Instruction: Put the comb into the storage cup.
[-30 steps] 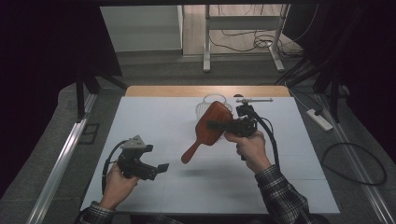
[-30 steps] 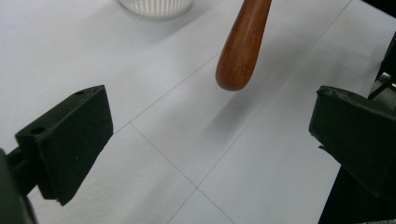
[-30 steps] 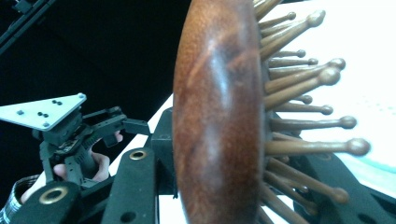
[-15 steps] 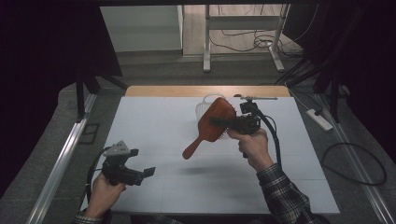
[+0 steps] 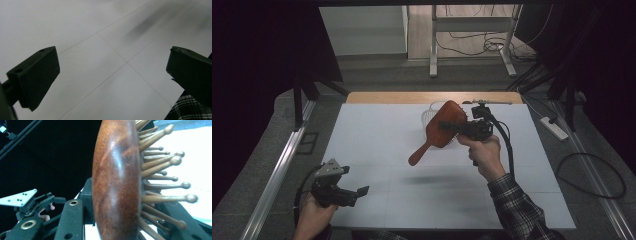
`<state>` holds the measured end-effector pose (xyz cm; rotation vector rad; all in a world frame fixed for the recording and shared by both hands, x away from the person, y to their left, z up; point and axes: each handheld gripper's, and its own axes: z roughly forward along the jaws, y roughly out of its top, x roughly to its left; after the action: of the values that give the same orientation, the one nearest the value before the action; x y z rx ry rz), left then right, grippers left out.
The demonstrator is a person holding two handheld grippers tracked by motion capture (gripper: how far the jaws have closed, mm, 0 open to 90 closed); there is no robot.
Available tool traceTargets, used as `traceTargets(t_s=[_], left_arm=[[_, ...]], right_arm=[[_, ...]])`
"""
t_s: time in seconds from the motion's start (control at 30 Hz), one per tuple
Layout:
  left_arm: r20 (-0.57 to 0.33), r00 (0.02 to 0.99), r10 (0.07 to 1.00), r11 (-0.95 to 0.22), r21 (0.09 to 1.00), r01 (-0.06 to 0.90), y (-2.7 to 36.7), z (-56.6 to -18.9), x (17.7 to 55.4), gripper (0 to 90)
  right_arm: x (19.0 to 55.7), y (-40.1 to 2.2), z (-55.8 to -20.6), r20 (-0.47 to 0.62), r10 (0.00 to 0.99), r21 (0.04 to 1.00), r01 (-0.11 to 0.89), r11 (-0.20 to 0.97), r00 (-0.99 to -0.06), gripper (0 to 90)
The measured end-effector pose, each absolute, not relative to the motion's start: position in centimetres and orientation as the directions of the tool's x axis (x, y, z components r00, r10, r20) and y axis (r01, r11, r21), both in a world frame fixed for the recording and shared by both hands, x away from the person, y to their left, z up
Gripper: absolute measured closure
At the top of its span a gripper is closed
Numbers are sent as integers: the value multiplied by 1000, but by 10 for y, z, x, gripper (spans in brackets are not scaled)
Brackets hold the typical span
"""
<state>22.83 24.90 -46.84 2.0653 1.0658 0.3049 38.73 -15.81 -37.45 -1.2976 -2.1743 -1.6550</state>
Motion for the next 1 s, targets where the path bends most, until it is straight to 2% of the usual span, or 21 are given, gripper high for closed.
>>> traceTargets(t_s=[0.67,1.0], left_arm=[[-142,574,807,-314,719,620,262,-470,214,0],[-129,587,799,-335,716,613,260,-471,214,0]], right_arm=[[407,-168,-364,545,592,747,665,-20,-594,563],[423,-175,-356,542,618,753,656,-57,-569,563]])
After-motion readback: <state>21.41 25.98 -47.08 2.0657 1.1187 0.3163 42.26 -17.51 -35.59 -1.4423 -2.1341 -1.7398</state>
